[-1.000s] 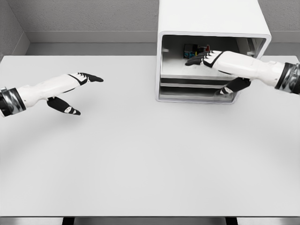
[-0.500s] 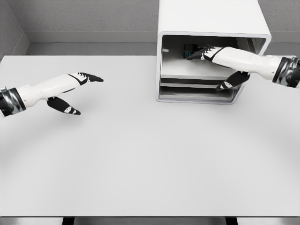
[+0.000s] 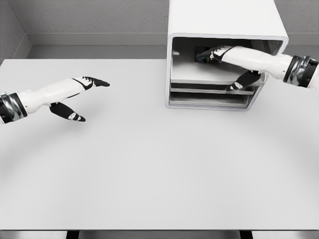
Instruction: Slide open multi-storey tabletop storage cabinets and put open load switch and slide close multi-storey tabletop storage cabinets
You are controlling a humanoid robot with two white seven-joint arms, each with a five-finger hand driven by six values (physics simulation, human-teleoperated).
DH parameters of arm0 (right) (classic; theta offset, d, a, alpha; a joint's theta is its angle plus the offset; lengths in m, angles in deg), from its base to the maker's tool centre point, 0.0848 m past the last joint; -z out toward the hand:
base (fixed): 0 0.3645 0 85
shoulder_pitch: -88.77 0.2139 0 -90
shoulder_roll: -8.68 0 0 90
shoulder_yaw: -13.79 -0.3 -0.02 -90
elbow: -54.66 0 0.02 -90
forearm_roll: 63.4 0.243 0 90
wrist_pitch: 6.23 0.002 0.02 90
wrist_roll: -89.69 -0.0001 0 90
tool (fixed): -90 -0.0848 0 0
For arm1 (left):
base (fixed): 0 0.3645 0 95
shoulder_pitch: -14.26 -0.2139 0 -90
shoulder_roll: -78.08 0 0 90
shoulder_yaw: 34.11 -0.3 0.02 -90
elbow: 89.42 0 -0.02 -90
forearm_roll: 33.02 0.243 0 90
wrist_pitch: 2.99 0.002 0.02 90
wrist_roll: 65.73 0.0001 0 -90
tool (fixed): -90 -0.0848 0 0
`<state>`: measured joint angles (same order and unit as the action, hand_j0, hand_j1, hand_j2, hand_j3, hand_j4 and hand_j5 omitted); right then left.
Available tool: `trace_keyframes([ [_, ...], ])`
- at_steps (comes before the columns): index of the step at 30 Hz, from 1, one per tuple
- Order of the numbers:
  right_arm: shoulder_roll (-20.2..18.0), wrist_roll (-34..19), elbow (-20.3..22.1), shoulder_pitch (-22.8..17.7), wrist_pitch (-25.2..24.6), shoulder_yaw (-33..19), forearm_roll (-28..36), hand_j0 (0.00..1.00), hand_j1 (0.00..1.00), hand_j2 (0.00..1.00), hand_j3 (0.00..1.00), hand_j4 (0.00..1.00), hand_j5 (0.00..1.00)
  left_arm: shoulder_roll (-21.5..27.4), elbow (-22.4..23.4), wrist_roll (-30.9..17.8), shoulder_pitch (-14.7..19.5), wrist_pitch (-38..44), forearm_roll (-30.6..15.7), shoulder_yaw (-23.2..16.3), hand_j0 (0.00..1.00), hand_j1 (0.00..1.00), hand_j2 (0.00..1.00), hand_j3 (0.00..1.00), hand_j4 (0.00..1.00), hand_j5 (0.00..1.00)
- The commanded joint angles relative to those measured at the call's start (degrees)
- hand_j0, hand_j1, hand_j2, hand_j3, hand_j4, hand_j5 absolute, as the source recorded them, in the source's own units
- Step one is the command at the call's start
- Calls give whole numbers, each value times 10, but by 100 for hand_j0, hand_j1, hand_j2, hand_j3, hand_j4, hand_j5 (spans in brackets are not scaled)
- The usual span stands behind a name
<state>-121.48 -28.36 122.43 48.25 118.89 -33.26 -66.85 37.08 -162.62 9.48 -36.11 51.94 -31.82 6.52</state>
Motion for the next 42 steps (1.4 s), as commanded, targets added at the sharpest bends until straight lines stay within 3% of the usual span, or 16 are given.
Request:
trace_keyframes([
  [1,8,-5,-19,0,-1,4,4,100,100,100,100,100,100,0,1,0,0,1,-4,1,100,100,100,100,100,100],
  [13,25,-10,-61,19,-1,4,3,100,100,100,100,100,100,0,1,0,0,1,-4,1,100,100,100,100,100,100],
  [18,26,-9,-49,18,-1,11,-3,100,100,100,100,100,100,0,0,0,0,1,-4,1,100,100,100,100,100,100],
  [19,25,-8,-28,14,-1,12,-2,100,100,100,100,100,100,0,0,0,-1,1,-4,1,100,100,100,100,100,100],
  [23,-33,3,68,0,-1,7,3,100,100,100,100,100,100,1,0,0,-1,1,-5,1,100,100,100,100,100,100],
  [30,-154,33,148,-32,-1,6,54,100,100,100,100,100,100,0,-1,0,-1,1,-5,1,100,100,100,100,100,100],
  [33,-198,38,244,-67,-1,5,54,100,100,100,100,100,100,0,-1,0,-4,1,-5,1,100,100,100,100,100,100],
  [35,-216,44,277,-67,-1,6,53,100,100,100,100,100,100,1,-1,0,-4,1,-5,1,100,100,100,100,100,100],
  [37,-246,42,286,-73,-1,13,51,100,100,100,100,100,100,1,-1,0,-4,1,-5,1,100,100,100,100,100,100],
  [40,-313,41,296,-134,-1,11,49,100,100,100,100,100,100,0,-1,0,-4,1,-5,1,100,100,100,100,100,100],
  [42,-340,44,301,-142,-1,7,50,100,100,100,100,100,100,0,-1,0,-4,1,-5,1,100,100,100,100,100,100],
])
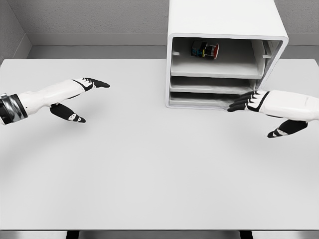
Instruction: Slide open multi-storey tabletop storage cabinets and put open load switch and slide close multi-storey tabletop storage cabinets
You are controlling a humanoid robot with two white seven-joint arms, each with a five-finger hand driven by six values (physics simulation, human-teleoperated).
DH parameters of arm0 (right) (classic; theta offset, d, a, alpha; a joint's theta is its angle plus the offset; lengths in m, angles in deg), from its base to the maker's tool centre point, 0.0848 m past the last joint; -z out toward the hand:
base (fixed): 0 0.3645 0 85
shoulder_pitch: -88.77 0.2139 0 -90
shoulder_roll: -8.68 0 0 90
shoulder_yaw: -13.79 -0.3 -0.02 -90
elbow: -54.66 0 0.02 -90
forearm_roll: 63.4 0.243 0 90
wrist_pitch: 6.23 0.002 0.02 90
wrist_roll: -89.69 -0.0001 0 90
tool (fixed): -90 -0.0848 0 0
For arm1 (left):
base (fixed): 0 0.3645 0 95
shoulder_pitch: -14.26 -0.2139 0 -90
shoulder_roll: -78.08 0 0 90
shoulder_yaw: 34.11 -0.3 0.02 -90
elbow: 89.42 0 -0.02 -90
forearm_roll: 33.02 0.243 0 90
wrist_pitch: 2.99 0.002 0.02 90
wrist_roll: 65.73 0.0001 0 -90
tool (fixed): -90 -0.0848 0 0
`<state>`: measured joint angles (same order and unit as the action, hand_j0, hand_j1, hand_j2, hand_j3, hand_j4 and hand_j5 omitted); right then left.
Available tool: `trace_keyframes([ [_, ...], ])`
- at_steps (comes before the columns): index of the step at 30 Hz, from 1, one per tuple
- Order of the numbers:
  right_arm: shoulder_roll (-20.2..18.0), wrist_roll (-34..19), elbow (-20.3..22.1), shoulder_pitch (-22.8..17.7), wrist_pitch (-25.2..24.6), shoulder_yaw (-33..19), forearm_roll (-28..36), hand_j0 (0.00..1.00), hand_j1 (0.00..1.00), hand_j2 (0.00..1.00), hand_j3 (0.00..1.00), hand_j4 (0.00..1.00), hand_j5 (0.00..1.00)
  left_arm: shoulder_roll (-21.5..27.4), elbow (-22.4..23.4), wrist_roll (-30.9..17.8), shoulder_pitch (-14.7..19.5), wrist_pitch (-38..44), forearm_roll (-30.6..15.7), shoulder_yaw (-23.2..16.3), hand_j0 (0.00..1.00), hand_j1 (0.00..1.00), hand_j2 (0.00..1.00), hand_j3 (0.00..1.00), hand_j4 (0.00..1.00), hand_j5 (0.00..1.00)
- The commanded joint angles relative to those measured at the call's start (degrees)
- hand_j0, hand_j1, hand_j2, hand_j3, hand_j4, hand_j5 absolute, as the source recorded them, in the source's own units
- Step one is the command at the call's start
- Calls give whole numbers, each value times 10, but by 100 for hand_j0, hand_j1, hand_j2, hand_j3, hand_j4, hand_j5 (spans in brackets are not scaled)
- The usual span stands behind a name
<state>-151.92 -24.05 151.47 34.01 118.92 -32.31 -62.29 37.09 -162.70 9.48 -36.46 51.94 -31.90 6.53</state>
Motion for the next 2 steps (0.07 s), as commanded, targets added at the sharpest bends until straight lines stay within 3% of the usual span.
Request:
trace_keyframes([
  [1,-52,8,10,1,-1,-3,5,100,100,100,100,100,100,0,0,0,0,1,-4,1,100,100,100,100,100,100],
  [2,-56,12,10,1,-1,-5,6,100,100,100,100,100,100,0,0,0,0,1,-4,1,100,100,100,100,100,100],
])
